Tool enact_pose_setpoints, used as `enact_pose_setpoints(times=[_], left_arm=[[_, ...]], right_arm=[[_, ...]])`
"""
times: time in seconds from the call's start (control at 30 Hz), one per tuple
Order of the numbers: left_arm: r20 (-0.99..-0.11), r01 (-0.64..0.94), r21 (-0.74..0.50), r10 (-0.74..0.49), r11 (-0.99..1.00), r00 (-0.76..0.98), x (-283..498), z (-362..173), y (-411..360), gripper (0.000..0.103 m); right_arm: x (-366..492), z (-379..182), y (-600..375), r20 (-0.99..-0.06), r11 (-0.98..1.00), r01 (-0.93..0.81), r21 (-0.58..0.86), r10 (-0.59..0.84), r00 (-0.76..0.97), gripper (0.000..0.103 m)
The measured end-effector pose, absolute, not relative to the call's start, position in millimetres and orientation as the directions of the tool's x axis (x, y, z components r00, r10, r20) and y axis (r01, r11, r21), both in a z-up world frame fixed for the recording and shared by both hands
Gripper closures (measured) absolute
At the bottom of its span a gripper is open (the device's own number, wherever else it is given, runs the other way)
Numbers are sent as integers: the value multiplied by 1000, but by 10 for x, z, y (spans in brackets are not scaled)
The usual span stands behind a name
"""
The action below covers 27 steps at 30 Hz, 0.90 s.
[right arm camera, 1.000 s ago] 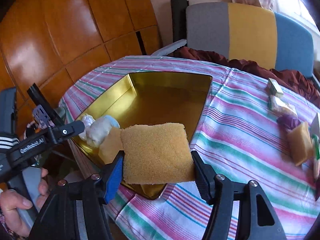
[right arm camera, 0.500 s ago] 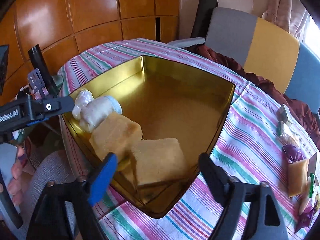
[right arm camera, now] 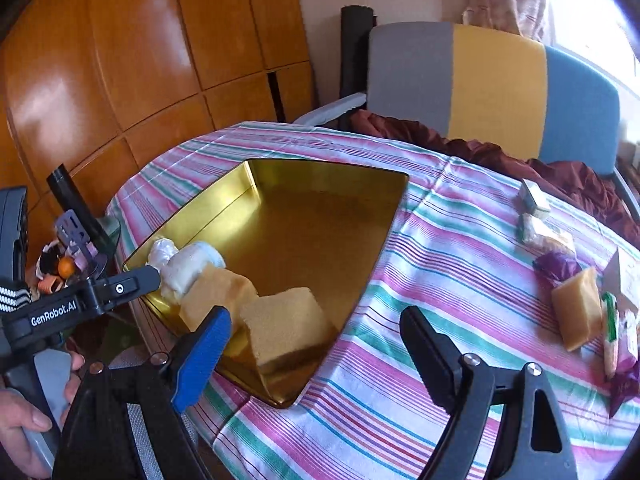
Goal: Organize objects
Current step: 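Withdraw both tools from the tray back toward the remaining items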
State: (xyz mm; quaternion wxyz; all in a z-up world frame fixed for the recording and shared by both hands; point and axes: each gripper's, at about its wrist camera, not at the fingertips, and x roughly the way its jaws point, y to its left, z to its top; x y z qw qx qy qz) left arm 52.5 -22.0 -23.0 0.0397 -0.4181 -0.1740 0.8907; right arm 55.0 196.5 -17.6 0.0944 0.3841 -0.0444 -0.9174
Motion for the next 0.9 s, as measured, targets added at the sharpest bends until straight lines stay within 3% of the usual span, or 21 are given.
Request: enact_pose_setpoints(times=[0.6, 0.9], left_arm=[[-718, -217, -288, 360, -933, -596, 836, -79, 658, 0], [-730, -373, -240, 420, -896, -539, 1033, -83, 1179, 0]], right_arm=[[1075, -375, 2902, -761, -986, -52, 157, -87, -643, 15], [1376, -389, 3678, -777, -973, -205, 105, 49, -628, 15]])
